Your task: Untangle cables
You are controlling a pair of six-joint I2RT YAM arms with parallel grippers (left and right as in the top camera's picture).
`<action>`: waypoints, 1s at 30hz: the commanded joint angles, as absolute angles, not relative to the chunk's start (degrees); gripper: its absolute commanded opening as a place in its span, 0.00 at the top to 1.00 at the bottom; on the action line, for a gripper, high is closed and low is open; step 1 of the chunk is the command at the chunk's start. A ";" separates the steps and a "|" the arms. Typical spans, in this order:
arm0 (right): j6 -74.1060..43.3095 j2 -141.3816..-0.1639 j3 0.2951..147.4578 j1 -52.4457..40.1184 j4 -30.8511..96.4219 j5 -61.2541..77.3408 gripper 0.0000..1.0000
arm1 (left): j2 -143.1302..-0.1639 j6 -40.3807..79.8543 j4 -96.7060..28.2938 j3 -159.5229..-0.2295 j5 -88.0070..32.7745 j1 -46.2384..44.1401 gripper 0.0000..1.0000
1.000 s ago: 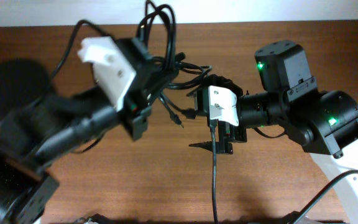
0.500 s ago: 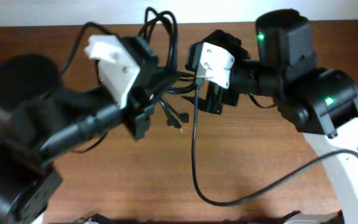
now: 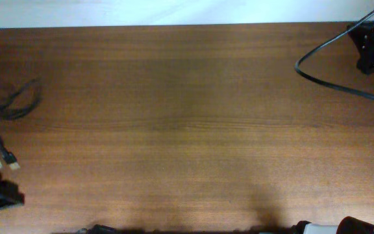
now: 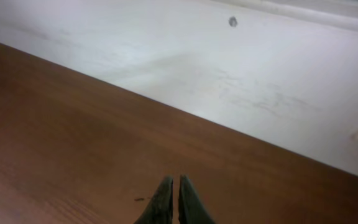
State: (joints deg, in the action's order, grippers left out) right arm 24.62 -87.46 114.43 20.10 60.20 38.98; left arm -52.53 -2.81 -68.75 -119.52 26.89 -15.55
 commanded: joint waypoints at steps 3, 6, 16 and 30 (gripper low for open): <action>23.24 -86.91 114.67 13.82 61.34 40.12 0.96 | -61.45 -3.03 -67.88 -116.90 12.08 -15.33 1.00; 22.98 -82.52 114.74 5.52 60.55 39.86 0.96 | -73.25 -3.03 -66.50 -116.90 -5.65 -15.33 1.00; 17.21 -74.35 114.72 4.51 60.86 29.52 0.07 | -107.28 -40.03 -85.27 -117.12 -41.04 -31.31 0.01; 16.14 -95.00 106.67 -18.94 72.16 20.69 0.13 | -91.77 -5.63 -83.24 -154.08 11.90 -31.99 0.01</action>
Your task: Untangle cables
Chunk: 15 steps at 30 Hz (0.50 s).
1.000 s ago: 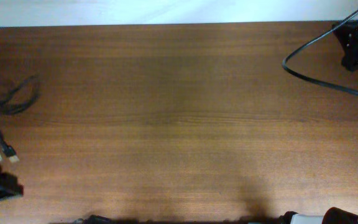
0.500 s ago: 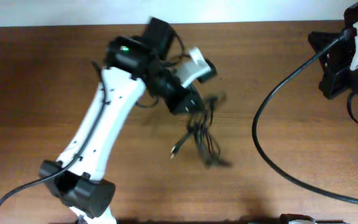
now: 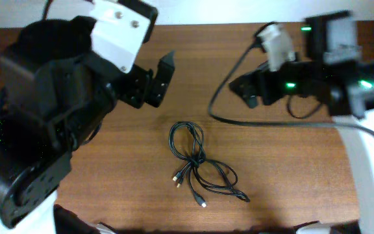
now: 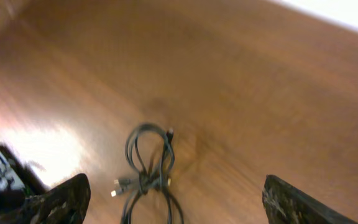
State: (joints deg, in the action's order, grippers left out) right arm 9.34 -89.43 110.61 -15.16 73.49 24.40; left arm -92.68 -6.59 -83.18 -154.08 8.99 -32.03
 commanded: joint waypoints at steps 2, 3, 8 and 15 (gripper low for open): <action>30.26 -101.03 104.51 -22.35 72.10 20.71 0.13 | -91.35 -5.63 -83.53 -154.06 12.99 -31.99 0.01; 36.18 -103.85 104.25 -23.92 72.23 20.73 0.13 | -91.35 -5.65 -84.14 -154.06 13.61 -31.99 0.01; 38.98 -117.51 104.03 -31.18 70.48 21.98 0.23 | -91.35 -5.65 -87.13 -154.01 19.97 -31.99 0.01; 38.96 -121.45 104.03 -31.48 69.60 22.02 0.50 | -91.26 -6.04 -89.14 -154.01 19.97 -31.99 0.01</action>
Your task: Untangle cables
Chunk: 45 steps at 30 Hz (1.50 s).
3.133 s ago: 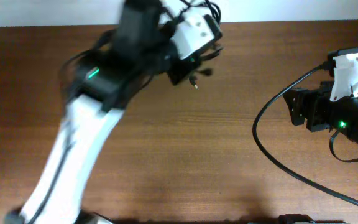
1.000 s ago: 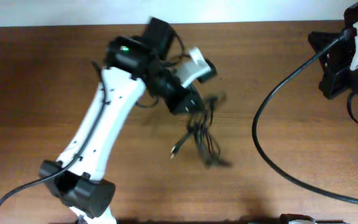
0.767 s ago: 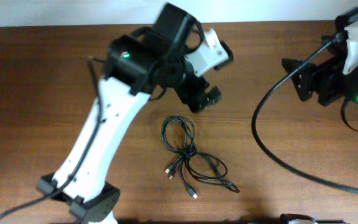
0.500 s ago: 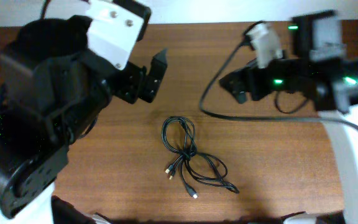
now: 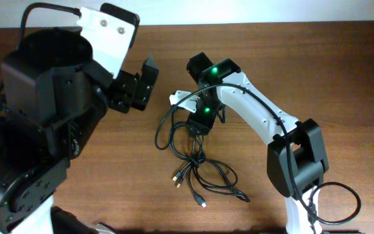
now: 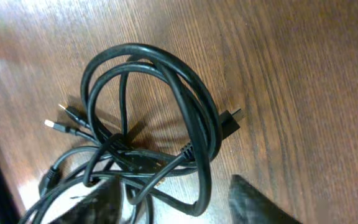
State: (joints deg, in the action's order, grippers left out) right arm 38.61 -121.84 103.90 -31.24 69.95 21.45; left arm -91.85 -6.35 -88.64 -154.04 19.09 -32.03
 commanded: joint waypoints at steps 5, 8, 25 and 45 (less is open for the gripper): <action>38.54 -121.56 104.03 -31.48 69.06 22.02 0.64 | -91.26 -6.07 -89.93 -154.01 19.97 -31.99 0.01; 38.54 -121.58 104.03 -31.48 68.40 22.02 0.64 | -91.26 -6.07 -90.59 -154.01 19.99 -31.99 0.01; 33.71 -113.51 112.68 -31.44 73.67 21.93 0.96 | -91.37 -5.61 -92.44 -153.99 19.70 -31.99 0.01; 18.94 -82.04 131.22 -23.16 78.72 1.19 0.96 | -118.69 -69.12 -96.71 -153.25 -53.98 -26.83 0.01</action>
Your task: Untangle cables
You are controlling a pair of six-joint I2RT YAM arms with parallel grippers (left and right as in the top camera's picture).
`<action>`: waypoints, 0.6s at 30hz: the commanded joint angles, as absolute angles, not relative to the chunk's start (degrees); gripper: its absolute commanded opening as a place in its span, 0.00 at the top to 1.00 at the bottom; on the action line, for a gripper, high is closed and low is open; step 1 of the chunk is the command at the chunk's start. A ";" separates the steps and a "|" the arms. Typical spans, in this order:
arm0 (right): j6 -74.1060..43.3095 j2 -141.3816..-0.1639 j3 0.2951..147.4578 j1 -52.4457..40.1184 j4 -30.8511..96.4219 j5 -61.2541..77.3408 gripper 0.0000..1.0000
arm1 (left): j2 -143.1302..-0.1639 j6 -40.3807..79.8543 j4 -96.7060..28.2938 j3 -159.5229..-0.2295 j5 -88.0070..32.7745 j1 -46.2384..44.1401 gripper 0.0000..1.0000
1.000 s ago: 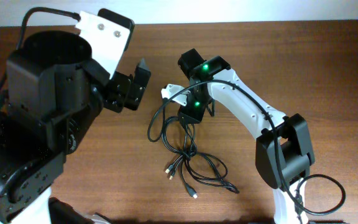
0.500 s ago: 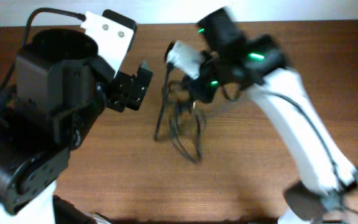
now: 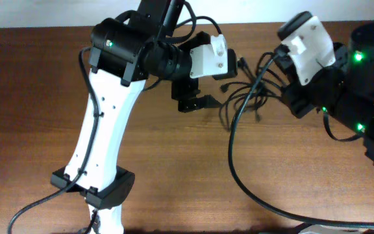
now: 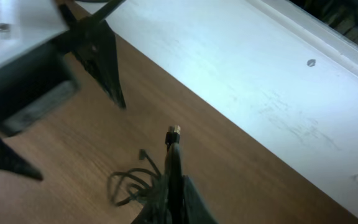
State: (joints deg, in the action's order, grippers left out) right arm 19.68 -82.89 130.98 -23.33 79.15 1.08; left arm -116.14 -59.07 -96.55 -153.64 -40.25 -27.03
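Note:
The tangle of thin black cables (image 3: 244,92) lies toward the back of the wooden table (image 3: 57,130), between the two arms. My right gripper (image 4: 174,200) is shut on one cable, whose gold-tipped plug (image 4: 174,132) sticks out past the fingertips. The remaining loops (image 4: 131,184) trail left on the wood. My left gripper (image 3: 211,79) sits just left of the tangle, and its two dark fingers (image 4: 102,55) are spread open with nothing between them. In the overhead view the right fingers are hidden under the arm.
The left arm's white link (image 3: 102,130) runs down to its base (image 3: 93,188) at the front. A thick black robot cable (image 3: 234,162) loops from the right arm across the table's front right. A white wall (image 4: 260,74) runs behind the far edge.
The right gripper was open low over the tangle lying mid-table. Now it is shut on one cable farther back and right, with the tangle there. The left gripper has moved in beside the tangle.
First the right gripper was shut on nothing near the far edge, and no tangle lay mid-table. Then the tangle lay mid-table with both grippers open above. Then the right gripper hung open just over it. Now it holds one cable with the left gripper open alongside.

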 commanded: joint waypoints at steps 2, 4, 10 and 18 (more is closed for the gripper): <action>18.96 -82.00 131.22 -23.16 78.70 1.21 0.96 | -120.86 -70.41 -96.71 -152.66 -58.52 -26.83 0.01; 18.96 -82.00 131.22 -23.16 78.70 1.21 0.96 | -122.89 -71.44 -96.05 -152.66 -61.54 -26.83 0.01; 18.98 -82.00 131.22 -23.16 78.65 1.21 0.96 | -130.21 -71.44 -96.53 -152.66 -61.32 -28.14 0.01; 19.00 -82.00 131.22 -23.16 78.67 0.75 0.96 | -131.83 -68.14 -96.73 -152.94 -68.77 -31.92 0.01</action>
State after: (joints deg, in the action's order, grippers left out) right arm 19.53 -82.87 130.98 -23.33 79.31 1.06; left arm -132.55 -70.04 -96.49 -152.77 -65.23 -31.97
